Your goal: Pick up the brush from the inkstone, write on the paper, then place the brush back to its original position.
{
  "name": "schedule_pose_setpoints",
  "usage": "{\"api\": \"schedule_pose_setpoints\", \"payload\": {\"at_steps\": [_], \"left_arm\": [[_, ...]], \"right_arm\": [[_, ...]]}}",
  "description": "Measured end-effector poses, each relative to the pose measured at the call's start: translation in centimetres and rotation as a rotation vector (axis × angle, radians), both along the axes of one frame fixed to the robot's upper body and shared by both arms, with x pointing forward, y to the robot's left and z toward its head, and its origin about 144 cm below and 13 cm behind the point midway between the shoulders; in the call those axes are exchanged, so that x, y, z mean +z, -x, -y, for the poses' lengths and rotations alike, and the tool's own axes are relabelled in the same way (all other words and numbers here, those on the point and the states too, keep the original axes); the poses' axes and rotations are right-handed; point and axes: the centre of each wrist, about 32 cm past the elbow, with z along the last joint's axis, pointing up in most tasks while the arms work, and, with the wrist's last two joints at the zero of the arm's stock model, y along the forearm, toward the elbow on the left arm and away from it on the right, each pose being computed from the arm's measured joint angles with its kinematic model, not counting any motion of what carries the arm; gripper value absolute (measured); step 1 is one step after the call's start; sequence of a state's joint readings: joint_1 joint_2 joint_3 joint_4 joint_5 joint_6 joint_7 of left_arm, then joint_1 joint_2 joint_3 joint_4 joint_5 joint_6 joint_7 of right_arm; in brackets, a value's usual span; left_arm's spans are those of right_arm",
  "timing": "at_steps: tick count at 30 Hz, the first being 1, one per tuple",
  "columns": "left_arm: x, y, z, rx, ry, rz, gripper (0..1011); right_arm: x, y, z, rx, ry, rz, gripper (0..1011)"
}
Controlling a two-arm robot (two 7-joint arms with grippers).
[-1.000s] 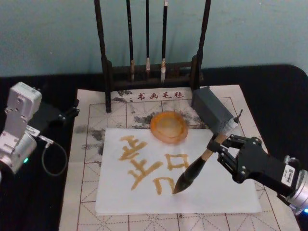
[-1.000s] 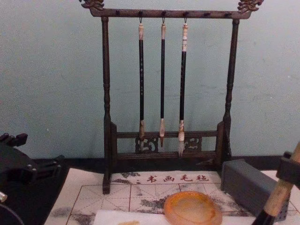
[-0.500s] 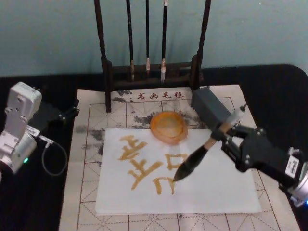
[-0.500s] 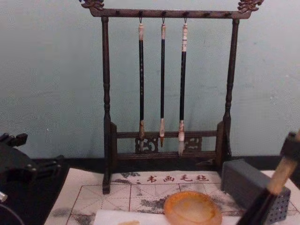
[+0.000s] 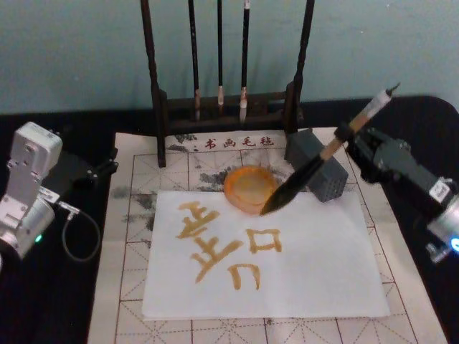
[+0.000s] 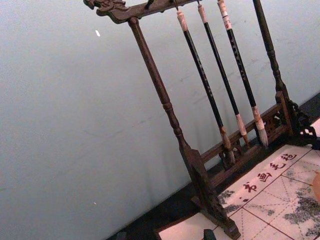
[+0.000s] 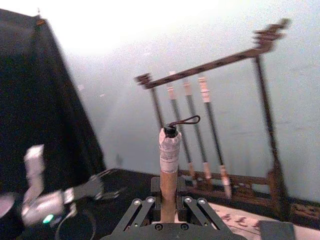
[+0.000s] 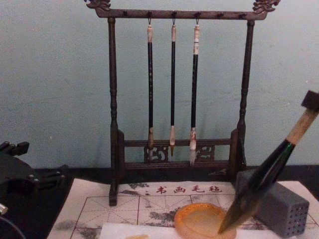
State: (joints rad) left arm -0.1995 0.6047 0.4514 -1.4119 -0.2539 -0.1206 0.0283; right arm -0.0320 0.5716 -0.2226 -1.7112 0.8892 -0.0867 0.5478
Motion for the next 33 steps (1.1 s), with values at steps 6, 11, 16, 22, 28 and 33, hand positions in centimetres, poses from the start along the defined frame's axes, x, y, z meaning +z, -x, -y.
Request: {"api": "schedule_pose_setpoints", "payload": {"at_steps": [6, 11, 16, 22, 28, 33], "left_arm": [[0.0, 0.0, 0.0, 0.000, 0.000, 0.000, 1001], [0.0, 0.0, 0.0, 0.000, 0.000, 0.000, 1001], [0.0, 0.0, 0.0, 0.000, 0.000, 0.000, 1001], [0.0, 0.0, 0.0, 0.000, 0.000, 0.000, 1001], [0.0, 0.0, 0.0, 0.000, 0.000, 0.000, 1001], [0.0, 0.0, 0.0, 0.000, 0.000, 0.000, 1001]], "right_arm": [[0.3, -1.7, -0.3, -0.084, -0.077, -0.115, 195], [0.4, -3.1, -0.7, -0.130, -0.135, -0.251, 195], [0.4, -4.2, -1.2, -0.164, -0.172, -0.343, 197], [0.2, -5.4, -1.9, -0.197, -0.207, -0.413, 195], [0.1, -6.4, -2.6, -0.231, -0.239, -0.456, 195], [-0.2, -7.1, -2.9, -0.249, -0.262, -0.483, 195]]}}
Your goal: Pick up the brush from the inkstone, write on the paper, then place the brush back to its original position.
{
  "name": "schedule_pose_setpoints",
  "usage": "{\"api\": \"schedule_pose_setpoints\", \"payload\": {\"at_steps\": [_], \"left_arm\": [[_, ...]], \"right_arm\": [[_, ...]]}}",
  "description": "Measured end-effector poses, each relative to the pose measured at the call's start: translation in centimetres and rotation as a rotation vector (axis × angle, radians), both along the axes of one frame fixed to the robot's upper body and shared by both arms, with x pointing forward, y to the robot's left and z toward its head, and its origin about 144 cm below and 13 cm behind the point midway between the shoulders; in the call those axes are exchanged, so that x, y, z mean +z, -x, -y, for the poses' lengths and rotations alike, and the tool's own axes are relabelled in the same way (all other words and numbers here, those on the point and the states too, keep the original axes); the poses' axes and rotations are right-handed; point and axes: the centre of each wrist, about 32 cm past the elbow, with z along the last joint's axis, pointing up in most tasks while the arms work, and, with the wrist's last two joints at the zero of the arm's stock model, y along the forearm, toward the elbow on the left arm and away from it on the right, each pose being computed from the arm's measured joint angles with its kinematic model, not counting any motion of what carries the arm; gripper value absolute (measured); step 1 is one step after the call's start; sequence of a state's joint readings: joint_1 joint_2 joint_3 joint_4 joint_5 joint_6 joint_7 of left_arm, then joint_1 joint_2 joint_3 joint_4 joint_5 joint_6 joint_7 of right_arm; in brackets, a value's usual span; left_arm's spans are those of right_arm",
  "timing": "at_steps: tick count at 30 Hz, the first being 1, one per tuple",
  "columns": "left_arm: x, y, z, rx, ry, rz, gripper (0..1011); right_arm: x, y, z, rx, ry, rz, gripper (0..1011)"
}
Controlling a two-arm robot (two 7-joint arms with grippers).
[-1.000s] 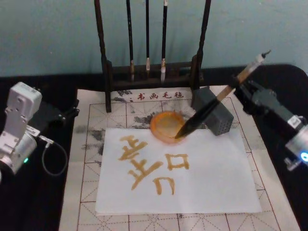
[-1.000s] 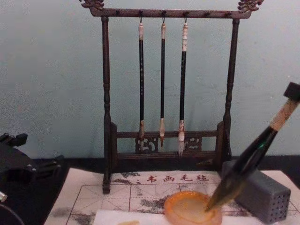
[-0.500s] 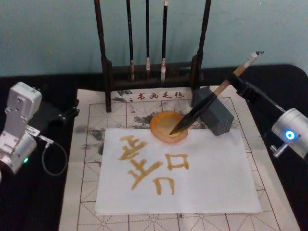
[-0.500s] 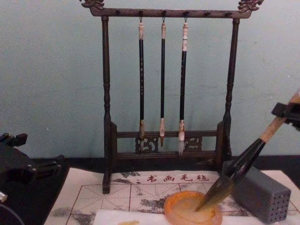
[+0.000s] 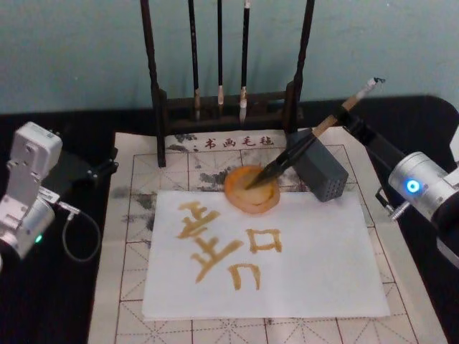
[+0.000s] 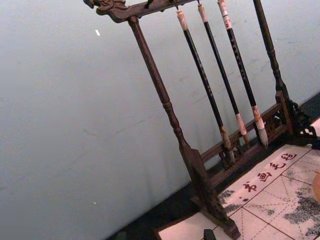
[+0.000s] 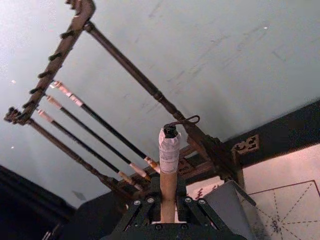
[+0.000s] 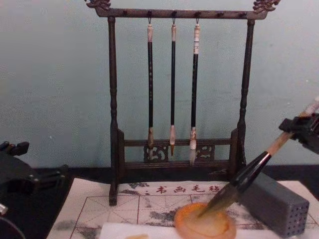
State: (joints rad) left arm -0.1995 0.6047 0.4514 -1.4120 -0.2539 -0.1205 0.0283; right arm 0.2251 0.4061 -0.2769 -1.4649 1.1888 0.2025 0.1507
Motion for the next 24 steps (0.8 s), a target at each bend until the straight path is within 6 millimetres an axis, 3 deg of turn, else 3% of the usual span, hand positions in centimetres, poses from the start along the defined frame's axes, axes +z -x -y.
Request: {"api": "schedule_pose_setpoints", "payload": {"at_steps": [24], "left_arm": [[0.0, 0.0, 0.0, 0.000, 0.000, 0.000, 1001]], "right_arm": [[-1.3, -1.8, -1.0, -0.063, -0.037, -0.079, 197]]}}
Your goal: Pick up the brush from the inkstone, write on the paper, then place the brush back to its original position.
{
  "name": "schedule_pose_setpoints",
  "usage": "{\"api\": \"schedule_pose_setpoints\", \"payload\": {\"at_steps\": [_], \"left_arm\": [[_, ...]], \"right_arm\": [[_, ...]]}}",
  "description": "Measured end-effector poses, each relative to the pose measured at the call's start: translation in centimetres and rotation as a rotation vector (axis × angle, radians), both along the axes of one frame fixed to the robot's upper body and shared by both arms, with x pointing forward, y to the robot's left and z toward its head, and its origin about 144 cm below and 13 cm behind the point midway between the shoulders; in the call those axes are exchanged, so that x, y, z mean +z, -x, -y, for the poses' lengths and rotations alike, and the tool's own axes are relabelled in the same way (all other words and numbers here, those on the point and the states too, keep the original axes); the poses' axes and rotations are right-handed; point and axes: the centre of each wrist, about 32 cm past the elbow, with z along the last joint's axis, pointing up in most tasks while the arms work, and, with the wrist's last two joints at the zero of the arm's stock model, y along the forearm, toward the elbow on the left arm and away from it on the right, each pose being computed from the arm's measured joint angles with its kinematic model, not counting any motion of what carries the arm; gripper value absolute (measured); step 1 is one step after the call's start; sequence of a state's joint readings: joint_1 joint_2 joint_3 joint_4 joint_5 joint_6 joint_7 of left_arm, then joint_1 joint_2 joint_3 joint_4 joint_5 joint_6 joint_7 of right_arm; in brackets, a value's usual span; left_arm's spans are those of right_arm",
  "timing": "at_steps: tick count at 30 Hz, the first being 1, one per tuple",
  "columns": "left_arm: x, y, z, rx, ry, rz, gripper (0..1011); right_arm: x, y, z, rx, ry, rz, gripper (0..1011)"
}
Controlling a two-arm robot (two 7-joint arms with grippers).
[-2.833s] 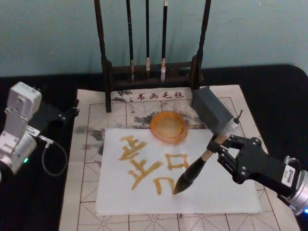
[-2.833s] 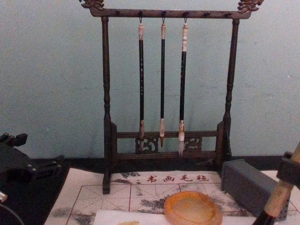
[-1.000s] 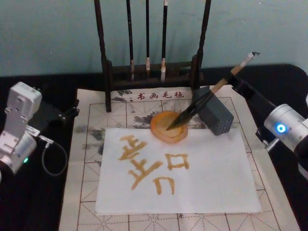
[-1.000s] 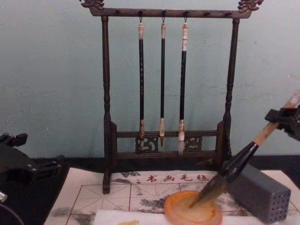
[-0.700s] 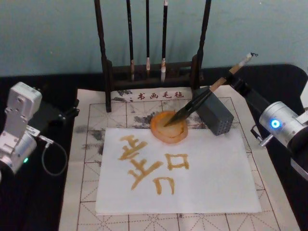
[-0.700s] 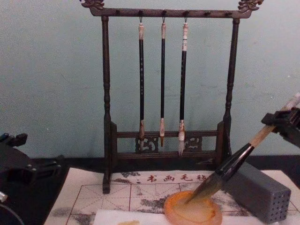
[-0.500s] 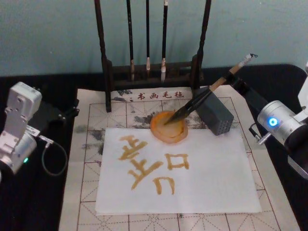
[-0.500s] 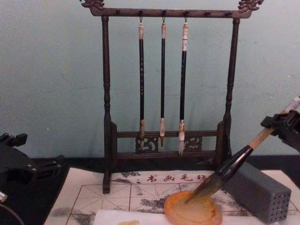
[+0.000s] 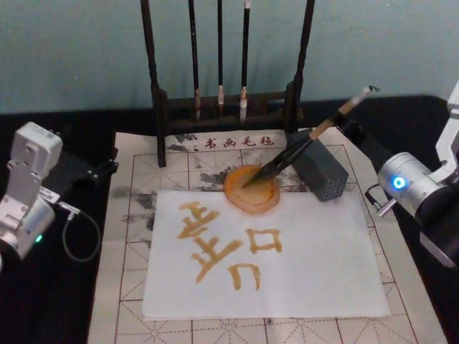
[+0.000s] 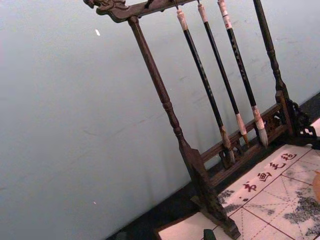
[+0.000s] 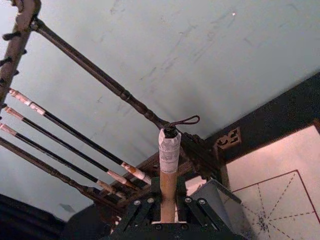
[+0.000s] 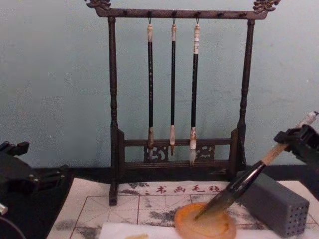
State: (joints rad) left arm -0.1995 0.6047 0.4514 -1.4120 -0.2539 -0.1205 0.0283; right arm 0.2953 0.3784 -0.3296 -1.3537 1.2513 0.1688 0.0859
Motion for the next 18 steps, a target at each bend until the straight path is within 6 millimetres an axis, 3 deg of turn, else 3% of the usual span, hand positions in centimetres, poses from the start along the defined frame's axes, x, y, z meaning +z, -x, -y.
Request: {"api": "schedule_pose_setpoints", "payload": {"at_steps": [18], "left_arm": [[0.00, 0.00, 0.00, 0.000, 0.000, 0.000, 1001]], "right_arm": [[-0.56, -0.18, -0.61, -0.002, -0.014, -0.030, 197]]}}
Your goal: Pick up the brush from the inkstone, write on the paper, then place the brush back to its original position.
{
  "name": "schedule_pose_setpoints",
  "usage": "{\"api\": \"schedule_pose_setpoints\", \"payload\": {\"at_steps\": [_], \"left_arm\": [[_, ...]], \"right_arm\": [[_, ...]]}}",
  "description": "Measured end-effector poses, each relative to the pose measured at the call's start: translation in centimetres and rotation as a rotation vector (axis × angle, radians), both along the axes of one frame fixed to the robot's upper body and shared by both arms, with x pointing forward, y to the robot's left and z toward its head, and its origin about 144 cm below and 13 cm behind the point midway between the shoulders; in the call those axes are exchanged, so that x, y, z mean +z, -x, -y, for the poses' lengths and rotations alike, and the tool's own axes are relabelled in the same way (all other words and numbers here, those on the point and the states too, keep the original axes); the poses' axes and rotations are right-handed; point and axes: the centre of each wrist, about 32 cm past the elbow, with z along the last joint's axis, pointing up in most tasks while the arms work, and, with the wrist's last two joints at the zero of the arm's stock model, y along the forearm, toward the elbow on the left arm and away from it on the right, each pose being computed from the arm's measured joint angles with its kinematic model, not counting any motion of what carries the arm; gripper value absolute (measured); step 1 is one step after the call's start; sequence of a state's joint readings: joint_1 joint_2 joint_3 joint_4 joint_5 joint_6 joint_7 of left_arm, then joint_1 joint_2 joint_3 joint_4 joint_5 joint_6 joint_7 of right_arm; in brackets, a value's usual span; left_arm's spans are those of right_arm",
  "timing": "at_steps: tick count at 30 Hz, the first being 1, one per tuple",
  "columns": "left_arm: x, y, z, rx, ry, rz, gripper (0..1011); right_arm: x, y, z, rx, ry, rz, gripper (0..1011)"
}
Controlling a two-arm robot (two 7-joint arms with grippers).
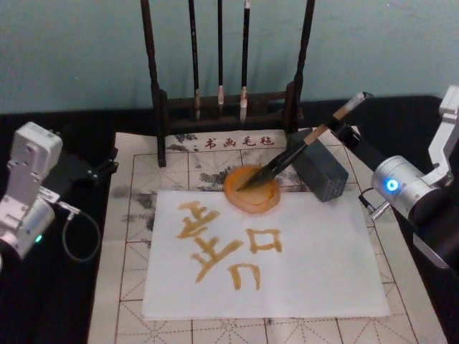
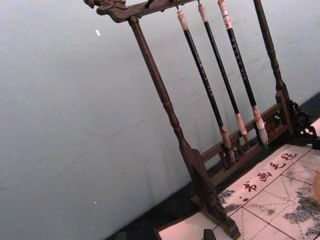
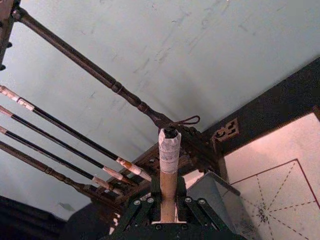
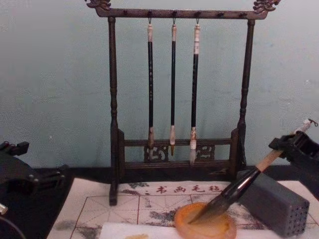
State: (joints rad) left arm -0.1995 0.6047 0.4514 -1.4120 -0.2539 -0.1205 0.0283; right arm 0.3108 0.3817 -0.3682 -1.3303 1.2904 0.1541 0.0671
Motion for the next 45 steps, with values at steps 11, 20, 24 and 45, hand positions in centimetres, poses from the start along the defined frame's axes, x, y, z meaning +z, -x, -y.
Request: {"api": "schedule_pose_setpoints", "payload": {"at_steps": [11, 20, 24, 45], "left_arm": [[0.00, 0.00, 0.00, 0.000, 0.000, 0.000, 1001], [0.00, 0.00, 0.00, 0.000, 0.000, 0.000, 1001], [0.00, 0.00, 0.00, 0.000, 0.000, 0.000, 1001], [0.00, 0.00, 0.00, 0.000, 0.000, 0.000, 1001]], "right_arm": [[0.00, 0.03, -0.04, -0.004, 0.005, -0.005, 195], [0.02, 0.03, -0.03, -0.003, 0.004, -0.004, 195], [0.01, 0.03, -0.03, -0.003, 0.003, -0.004, 216], [0.02, 0.02, -0.02, -0.001, 0.002, -0.003, 852]]}}
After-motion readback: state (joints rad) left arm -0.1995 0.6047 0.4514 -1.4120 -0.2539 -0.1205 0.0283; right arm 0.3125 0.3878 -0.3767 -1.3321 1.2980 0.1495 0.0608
